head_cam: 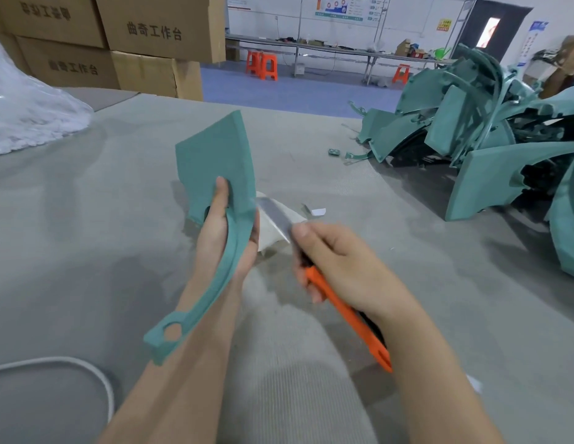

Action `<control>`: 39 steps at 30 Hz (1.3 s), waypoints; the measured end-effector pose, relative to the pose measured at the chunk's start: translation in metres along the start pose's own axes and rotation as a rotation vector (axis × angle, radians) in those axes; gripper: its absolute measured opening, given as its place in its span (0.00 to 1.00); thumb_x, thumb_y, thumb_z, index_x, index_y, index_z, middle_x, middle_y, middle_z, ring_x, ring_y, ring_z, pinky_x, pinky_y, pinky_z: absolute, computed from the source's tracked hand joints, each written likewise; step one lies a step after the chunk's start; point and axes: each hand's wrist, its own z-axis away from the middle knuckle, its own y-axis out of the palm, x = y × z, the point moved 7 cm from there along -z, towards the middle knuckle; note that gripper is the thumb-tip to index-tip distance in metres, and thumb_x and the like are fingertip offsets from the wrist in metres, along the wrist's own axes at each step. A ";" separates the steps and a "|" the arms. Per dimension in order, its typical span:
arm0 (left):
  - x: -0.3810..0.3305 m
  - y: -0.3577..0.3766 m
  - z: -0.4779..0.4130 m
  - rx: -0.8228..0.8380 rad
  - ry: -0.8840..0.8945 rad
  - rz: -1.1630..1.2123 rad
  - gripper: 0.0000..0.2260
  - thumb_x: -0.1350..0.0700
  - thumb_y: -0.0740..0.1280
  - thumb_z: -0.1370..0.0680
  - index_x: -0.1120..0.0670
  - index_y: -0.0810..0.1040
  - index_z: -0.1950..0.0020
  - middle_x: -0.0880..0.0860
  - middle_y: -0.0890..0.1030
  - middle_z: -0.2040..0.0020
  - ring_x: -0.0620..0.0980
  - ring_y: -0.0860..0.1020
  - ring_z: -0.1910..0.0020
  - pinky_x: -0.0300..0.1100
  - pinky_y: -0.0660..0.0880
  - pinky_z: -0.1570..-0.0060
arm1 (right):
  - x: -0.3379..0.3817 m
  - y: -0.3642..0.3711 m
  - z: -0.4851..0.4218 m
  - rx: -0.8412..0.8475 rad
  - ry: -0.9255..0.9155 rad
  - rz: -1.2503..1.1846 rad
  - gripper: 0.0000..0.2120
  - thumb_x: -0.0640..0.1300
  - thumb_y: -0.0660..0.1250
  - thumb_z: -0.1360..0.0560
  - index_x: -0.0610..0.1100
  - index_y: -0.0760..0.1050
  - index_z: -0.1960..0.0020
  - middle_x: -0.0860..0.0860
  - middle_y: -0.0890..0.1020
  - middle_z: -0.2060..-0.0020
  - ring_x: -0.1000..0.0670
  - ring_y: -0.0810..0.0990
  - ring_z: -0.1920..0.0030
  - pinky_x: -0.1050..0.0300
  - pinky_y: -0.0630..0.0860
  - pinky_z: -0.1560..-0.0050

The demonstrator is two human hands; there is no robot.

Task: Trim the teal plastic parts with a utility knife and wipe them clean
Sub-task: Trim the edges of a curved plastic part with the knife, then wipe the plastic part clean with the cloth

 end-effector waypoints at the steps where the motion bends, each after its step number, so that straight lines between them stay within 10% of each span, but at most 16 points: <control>1: -0.001 0.000 0.000 -0.016 0.020 -0.011 0.08 0.55 0.64 0.20 0.55 0.80 0.56 0.49 0.83 0.64 0.43 0.81 0.66 0.34 0.78 0.65 | -0.010 -0.015 -0.004 -0.127 0.053 0.058 0.19 0.49 0.57 0.17 0.44 0.69 0.64 0.50 0.75 0.74 0.53 0.71 0.78 0.60 0.71 0.74; 5: -0.014 -0.011 0.001 -0.180 0.190 -0.317 0.04 0.56 0.66 0.21 0.55 0.78 0.49 0.48 0.82 0.55 0.43 0.82 0.60 0.36 0.78 0.59 | -0.049 -0.066 -0.009 -0.471 0.202 0.348 0.10 0.49 0.60 0.19 0.45 0.70 0.55 0.49 0.78 0.64 0.48 0.80 0.67 0.50 0.77 0.60; 12: -0.041 -0.021 0.008 -0.325 0.437 -0.255 0.03 0.62 0.65 0.20 0.55 0.76 0.51 0.46 0.81 0.60 0.38 0.80 0.70 0.32 0.75 0.71 | -0.093 -0.089 -0.007 -0.470 0.543 0.782 0.16 0.53 0.60 0.20 0.40 0.74 0.44 0.40 0.78 0.44 0.38 0.74 0.43 0.50 0.70 0.49; 16: -0.055 -0.023 0.008 -0.311 0.533 -0.139 0.06 0.64 0.65 0.21 0.54 0.76 0.55 0.42 0.83 0.67 0.38 0.81 0.68 0.32 0.75 0.69 | -0.062 -0.079 -0.011 -0.655 0.334 0.650 0.29 0.54 0.61 0.20 0.40 0.60 0.25 0.42 0.71 0.31 0.40 0.67 0.31 0.48 0.65 0.34; 21: -0.053 -0.025 0.001 -0.275 0.424 -0.106 0.10 0.61 0.65 0.20 0.59 0.77 0.40 0.56 0.81 0.41 0.53 0.81 0.45 0.46 0.77 0.44 | -0.019 0.014 -0.073 -0.364 -0.041 0.509 0.41 0.57 0.67 0.24 0.45 0.49 0.21 0.42 0.62 0.24 0.43 0.61 0.25 0.49 0.57 0.26; 24: -0.045 -0.019 -0.001 -0.239 0.332 -0.148 0.13 0.60 0.64 0.20 0.62 0.75 0.36 0.58 0.80 0.40 0.53 0.81 0.49 0.45 0.78 0.47 | -0.024 0.055 -0.111 -0.193 0.037 0.622 0.39 0.55 0.65 0.23 0.53 0.45 0.20 0.40 0.50 0.22 0.39 0.60 0.26 0.46 0.60 0.28; 27: -0.033 -0.011 0.000 -0.213 0.218 -0.245 0.12 0.57 0.64 0.20 0.62 0.76 0.40 0.57 0.80 0.43 0.52 0.80 0.50 0.44 0.76 0.47 | -0.036 0.073 -0.125 -0.074 0.095 0.870 0.24 0.49 0.57 0.19 0.46 0.61 0.25 0.39 0.66 0.29 0.37 0.69 0.33 0.45 0.67 0.38; 32: -0.029 -0.002 0.003 -0.170 0.256 -0.447 0.06 0.57 0.66 0.21 0.57 0.78 0.47 0.47 0.82 0.60 0.40 0.81 0.68 0.31 0.75 0.70 | -0.024 0.009 -0.114 -0.516 0.125 0.359 0.13 0.46 0.60 0.20 0.38 0.78 0.51 0.40 0.83 0.53 0.39 0.79 0.50 0.53 0.67 0.58; 36: -0.021 0.003 0.008 -0.124 0.272 -0.509 0.11 0.58 0.66 0.21 0.59 0.77 0.39 0.51 0.83 0.54 0.51 0.82 0.51 0.43 0.79 0.51 | -0.012 -0.066 -0.056 -0.850 0.109 -0.226 0.17 0.52 0.64 0.21 0.45 0.74 0.66 0.54 0.79 0.72 0.52 0.78 0.67 0.62 0.70 0.71; 39: -0.013 0.009 0.012 -0.114 0.308 -0.527 0.09 0.59 0.66 0.21 0.57 0.78 0.41 0.52 0.83 0.50 0.54 0.81 0.46 0.51 0.77 0.41 | 0.003 -0.071 -0.026 -0.690 -0.020 -0.490 0.12 0.49 0.66 0.21 0.48 0.80 0.62 0.56 0.84 0.69 0.58 0.83 0.66 0.66 0.77 0.67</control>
